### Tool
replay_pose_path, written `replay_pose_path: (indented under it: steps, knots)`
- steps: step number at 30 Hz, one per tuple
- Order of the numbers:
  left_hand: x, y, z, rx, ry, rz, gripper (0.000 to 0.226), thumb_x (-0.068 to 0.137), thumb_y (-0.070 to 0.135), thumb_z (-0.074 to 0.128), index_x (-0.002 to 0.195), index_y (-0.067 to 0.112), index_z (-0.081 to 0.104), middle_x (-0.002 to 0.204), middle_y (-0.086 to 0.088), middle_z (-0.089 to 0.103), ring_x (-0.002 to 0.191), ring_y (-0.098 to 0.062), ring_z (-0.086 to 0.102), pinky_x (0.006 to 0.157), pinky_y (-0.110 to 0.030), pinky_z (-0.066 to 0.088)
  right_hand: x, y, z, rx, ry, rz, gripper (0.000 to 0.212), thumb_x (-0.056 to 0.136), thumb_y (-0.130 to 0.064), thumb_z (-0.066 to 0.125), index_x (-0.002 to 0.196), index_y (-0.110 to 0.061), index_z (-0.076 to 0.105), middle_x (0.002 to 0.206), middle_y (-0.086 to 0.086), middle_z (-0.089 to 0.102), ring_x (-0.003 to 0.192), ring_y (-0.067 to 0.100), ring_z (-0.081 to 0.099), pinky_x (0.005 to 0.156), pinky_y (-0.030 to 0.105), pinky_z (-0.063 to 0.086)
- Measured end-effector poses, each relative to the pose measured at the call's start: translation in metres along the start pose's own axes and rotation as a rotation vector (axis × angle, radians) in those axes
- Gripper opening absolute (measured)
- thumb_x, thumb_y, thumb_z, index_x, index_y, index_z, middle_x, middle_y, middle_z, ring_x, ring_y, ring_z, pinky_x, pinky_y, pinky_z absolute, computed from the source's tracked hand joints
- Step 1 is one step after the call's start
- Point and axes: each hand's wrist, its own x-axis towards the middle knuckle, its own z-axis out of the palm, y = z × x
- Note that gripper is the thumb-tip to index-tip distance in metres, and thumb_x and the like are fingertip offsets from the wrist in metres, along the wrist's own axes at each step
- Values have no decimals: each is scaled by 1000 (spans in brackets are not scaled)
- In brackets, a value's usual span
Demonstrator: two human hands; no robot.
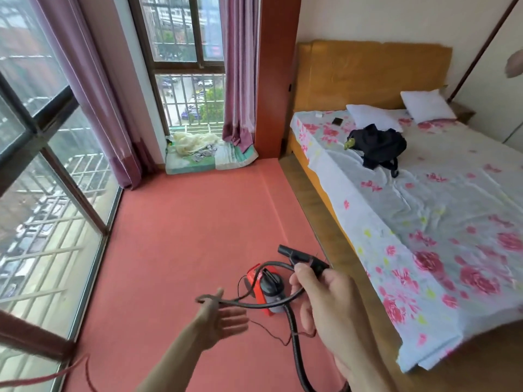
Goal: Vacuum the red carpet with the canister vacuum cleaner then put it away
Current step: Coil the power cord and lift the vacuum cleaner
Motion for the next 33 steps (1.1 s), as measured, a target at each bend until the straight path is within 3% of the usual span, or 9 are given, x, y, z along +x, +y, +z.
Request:
replay_pose_path:
  steps: [4, 9, 12, 16, 19, 21, 25, 29, 33]
  knots:
    - [-7, -55, 57, 143, -286, -265, 69, 93, 55, 55, 113, -11, 59, 99, -30, 70, 86, -42, 72, 81, -53, 58, -3, -10, 4, 375, 46, 107, 32, 99, -20, 53, 72, -8, 64, 66, 14, 68, 34, 21, 41, 38, 22, 31]
    - [-29, -77, 115, -94, -613, -175, 43, 93, 31, 44, 73, 7, 73, 76, -12, 68, 77, -23, 65, 77, -34, 50, -9, -13, -9, 766, 31, 249, 25, 96, -21, 51, 80, -4, 58, 62, 12, 56, 25, 11, 30, 33, 16, 10]
    - [-23, -79, 136, -227, -506, -70, 55, 99, 20, 23, 88, -4, 71, 85, -25, 67, 92, -31, 65, 84, -41, 51, -11, -10, -23, 924, 22, 225, 27, 94, -24, 49, 76, -5, 57, 62, 11, 49, 23, 7, 21, 31, 15, 11]
    - [-22, -54, 142, -588, -404, -218, 46, 104, 27, 42, 95, -13, 63, 77, -32, 71, 58, -44, 72, 43, -49, 57, -10, 3, -54, 1017, 60, 154, 31, 76, -32, 70, 70, -7, 53, 59, 13, 50, 21, 8, 21, 25, 13, 22]
    - [-20, -20, 136, -648, -270, -176, 35, 108, 17, 36, 84, -1, 54, 76, -33, 71, 58, -49, 70, 64, -58, 60, -8, 22, -81, 899, 167, 146, 56, 43, -40, 92, 65, -10, 51, 66, 18, 59, 20, 10, 24, 28, 8, 17]
    - [-19, -7, 128, -512, -248, -134, 41, 108, 18, 35, 74, 4, 49, 73, -31, 69, 62, -48, 71, 82, -59, 57, -11, 40, -97, 813, 284, 178, 42, 71, -35, 76, 69, -6, 46, 71, 19, 59, 21, 6, 22, 28, 7, 15]
    - [-19, -8, 108, -240, -211, -2, 46, 107, 22, 39, 64, 9, 50, 68, -16, 63, 71, -32, 67, 72, -42, 54, -7, 85, -116, 664, 405, 241, 31, 88, -23, 60, 69, -5, 44, 74, 17, 63, 29, 5, 33, 32, 13, 20]
    - [-38, -10, 99, -291, -158, 145, 41, 103, 12, 42, 69, 3, 63, 60, -14, 60, 62, -29, 66, 73, -40, 52, 17, 106, -108, 883, 428, 384, 34, 100, -24, 48, 70, -10, 42, 67, 15, 69, 77, 24, 65, 74, 33, 46]
    - [-55, 2, 79, -222, -52, 241, 47, 102, 15, 51, 56, 13, 41, 47, -2, 22, 36, -23, 42, 73, -45, 50, 44, 124, -84, 1127, 416, 557, 36, 104, -29, 42, 71, -14, 39, 50, 6, 45, 53, 19, 49, 68, 39, 50]
